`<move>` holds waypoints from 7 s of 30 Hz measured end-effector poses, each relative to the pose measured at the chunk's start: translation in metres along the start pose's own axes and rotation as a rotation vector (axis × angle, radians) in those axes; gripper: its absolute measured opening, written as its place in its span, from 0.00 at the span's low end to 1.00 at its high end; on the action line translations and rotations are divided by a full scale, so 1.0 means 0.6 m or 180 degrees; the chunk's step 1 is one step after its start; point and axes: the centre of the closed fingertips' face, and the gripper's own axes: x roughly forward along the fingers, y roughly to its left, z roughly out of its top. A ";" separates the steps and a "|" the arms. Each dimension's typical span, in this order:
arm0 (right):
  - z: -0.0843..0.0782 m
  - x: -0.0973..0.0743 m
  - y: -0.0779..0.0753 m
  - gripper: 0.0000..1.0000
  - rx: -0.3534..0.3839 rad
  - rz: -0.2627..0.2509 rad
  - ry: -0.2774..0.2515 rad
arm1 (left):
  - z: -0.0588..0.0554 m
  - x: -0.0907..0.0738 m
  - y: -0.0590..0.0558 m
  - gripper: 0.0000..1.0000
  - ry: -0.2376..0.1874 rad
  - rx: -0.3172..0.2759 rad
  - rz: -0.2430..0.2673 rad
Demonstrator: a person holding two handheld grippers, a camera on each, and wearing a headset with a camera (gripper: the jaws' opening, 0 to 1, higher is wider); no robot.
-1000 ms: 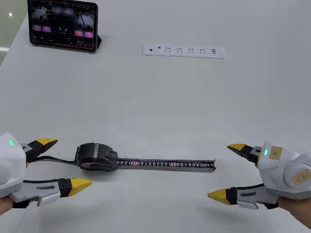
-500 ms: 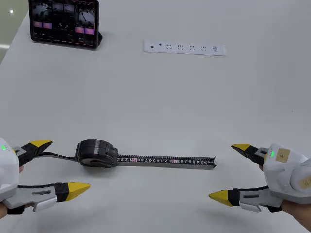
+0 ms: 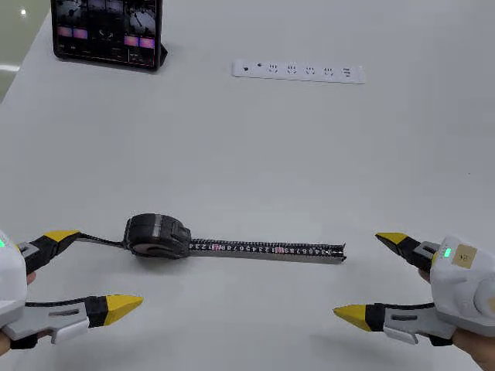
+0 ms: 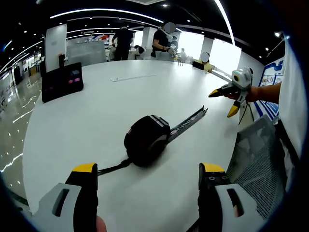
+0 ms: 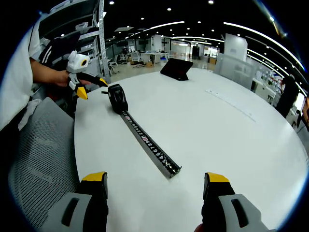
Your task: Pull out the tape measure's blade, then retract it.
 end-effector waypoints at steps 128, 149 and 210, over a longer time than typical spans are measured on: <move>-0.012 -0.009 0.010 0.87 0.0166 0.0031 -0.0081 | -0.017 0.020 -0.030 0.86 0.0045 -0.0327 0.0059; -0.002 0.004 0.004 0.86 0.0068 0.0112 -0.0049 | 0.011 0.055 -0.041 0.84 -0.0065 -0.0440 0.0039; 0.002 0.031 -0.031 0.52 -0.0441 0.0634 0.0337 | 0.044 0.112 -0.013 0.73 -0.0305 -0.1093 0.0839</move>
